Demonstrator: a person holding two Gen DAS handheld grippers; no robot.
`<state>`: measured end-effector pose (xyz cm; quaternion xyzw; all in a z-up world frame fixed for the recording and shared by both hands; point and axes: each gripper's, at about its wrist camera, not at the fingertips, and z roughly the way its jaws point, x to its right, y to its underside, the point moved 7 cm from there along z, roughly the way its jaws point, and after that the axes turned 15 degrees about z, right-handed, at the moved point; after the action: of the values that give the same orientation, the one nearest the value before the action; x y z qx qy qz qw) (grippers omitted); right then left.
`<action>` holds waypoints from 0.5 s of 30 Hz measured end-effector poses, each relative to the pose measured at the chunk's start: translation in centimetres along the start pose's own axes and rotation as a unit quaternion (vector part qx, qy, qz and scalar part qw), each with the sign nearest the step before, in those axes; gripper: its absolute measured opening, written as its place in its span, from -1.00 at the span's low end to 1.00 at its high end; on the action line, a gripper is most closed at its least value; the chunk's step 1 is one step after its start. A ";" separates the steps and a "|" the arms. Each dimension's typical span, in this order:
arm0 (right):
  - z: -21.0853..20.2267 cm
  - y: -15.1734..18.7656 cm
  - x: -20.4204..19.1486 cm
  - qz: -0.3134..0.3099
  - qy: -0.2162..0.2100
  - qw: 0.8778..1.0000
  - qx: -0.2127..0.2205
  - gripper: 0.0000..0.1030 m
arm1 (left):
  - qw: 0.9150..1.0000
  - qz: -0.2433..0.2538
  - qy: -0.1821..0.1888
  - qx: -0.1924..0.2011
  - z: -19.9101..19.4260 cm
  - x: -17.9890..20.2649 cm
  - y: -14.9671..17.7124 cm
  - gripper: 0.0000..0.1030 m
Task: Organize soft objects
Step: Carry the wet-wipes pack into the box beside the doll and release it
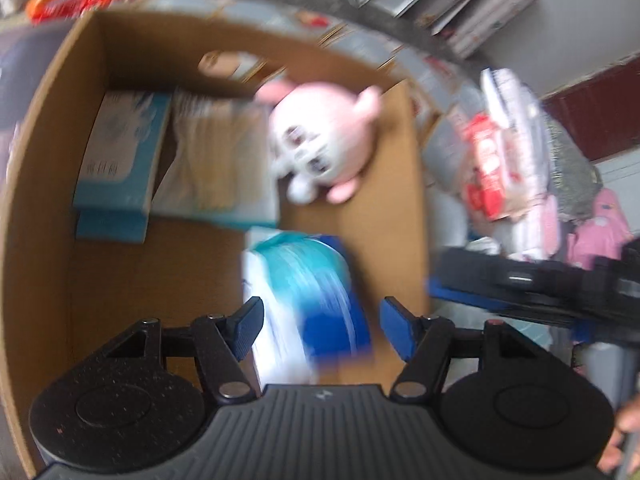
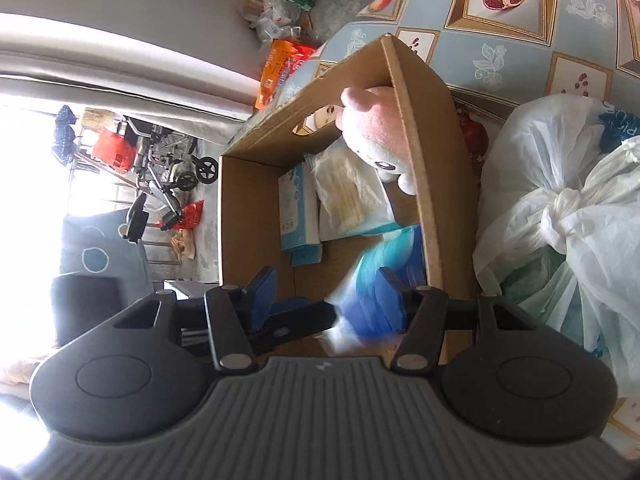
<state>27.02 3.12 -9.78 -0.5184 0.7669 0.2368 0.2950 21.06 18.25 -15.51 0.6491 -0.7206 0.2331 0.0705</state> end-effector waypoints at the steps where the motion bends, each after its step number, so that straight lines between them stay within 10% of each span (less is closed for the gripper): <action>1: -0.3 0.1 0.2 -0.001 0.001 1.000 0.004 0.06 | 1.000 -0.008 0.002 -0.007 0.5 -0.5 0.4 0.26; 15: -2.4 0.1 4.2 0.082 -0.001 0.995 0.048 0.08 | 0.990 -0.010 0.006 -0.137 7.2 -0.9 4.9 0.27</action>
<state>25.16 -1.21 -11.00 -0.4386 0.8169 0.2239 0.3002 17.85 16.18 -23.43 0.6388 -0.7392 0.1348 0.1653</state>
